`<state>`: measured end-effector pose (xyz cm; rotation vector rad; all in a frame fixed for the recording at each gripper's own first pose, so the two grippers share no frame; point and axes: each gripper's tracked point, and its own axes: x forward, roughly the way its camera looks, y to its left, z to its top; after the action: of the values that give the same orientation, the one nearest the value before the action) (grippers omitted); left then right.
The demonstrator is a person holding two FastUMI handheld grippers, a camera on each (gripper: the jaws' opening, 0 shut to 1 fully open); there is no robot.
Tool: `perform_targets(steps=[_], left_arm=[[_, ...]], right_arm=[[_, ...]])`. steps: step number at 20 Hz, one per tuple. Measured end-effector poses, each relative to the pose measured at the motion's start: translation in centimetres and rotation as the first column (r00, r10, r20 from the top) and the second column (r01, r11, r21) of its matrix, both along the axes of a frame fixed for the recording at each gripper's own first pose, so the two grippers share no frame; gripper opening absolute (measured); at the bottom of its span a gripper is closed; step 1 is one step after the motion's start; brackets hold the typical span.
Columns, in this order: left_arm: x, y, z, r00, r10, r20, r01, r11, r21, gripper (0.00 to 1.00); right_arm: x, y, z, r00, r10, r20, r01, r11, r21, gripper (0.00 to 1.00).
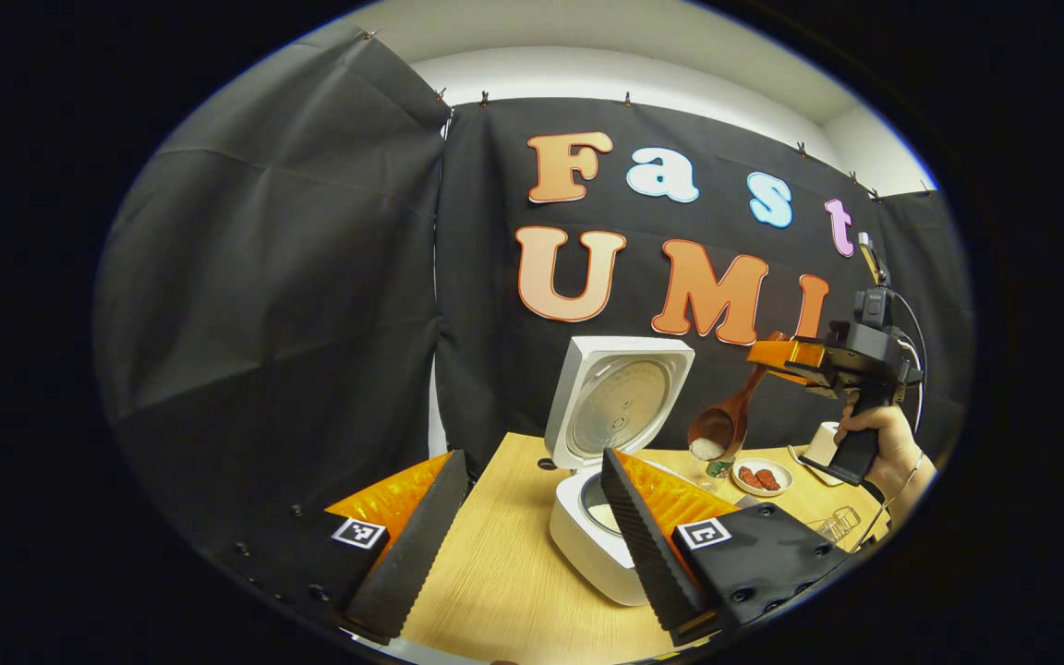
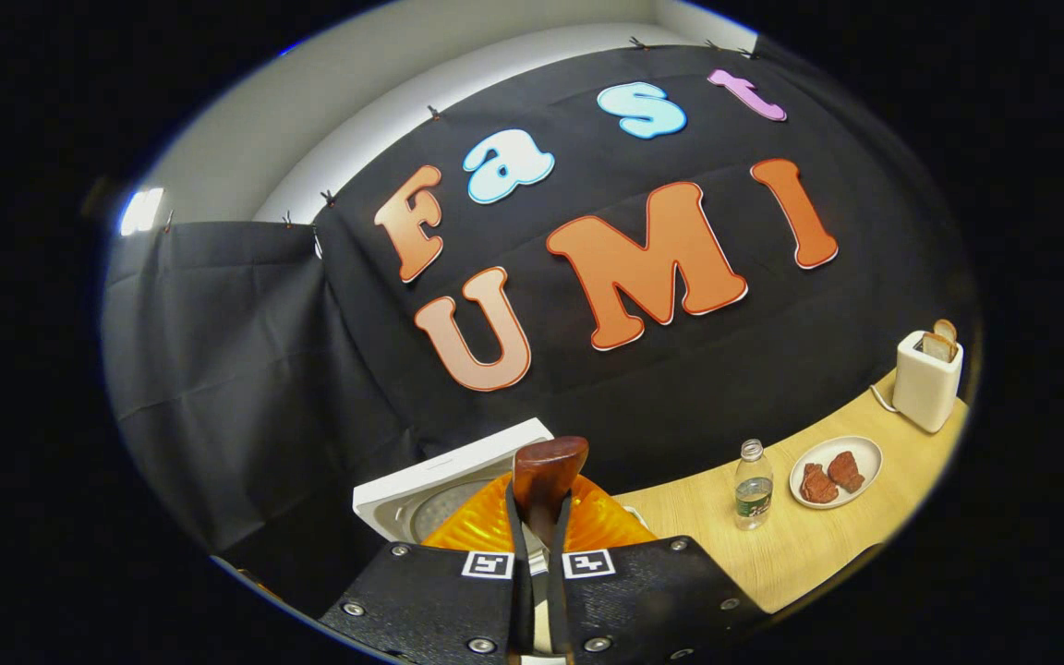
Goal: Close the left gripper, press the button to open the rice cooker; take a wooden spoon from the chopstick holder with the right hand, scoop a spoonful of rice and pour it into the rice cooker, then put the wooden spoon back into the chopstick holder.
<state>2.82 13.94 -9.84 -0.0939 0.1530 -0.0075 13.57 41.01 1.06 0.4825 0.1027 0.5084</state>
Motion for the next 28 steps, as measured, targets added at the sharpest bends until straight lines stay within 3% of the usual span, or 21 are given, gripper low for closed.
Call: perform_targets(steps=[12,24,28], left_arm=[[-0.5,0.1,-0.4,1.0,0.015,-0.005,-0.015,1.0,0.005,0.99],[-1.5,0.2,-0.5,0.999,0.034,-0.008,-0.034,0.999,0.016,0.99],[-1.7,-0.4,-0.4,0.999,0.032,-0.01,-0.032,1.0,0.001,0.99]], right_arm=[[-1.1,2.1,-1.1,0.996,0.05,0.078,-0.037,0.988,-0.152,0.05],[-3.1,4.7,-3.1,0.966,0.166,0.198,-0.079,0.919,-0.386,0.05],[-3.2,4.3,-3.2,0.969,0.165,0.186,-0.09,0.931,-0.355,0.05]])
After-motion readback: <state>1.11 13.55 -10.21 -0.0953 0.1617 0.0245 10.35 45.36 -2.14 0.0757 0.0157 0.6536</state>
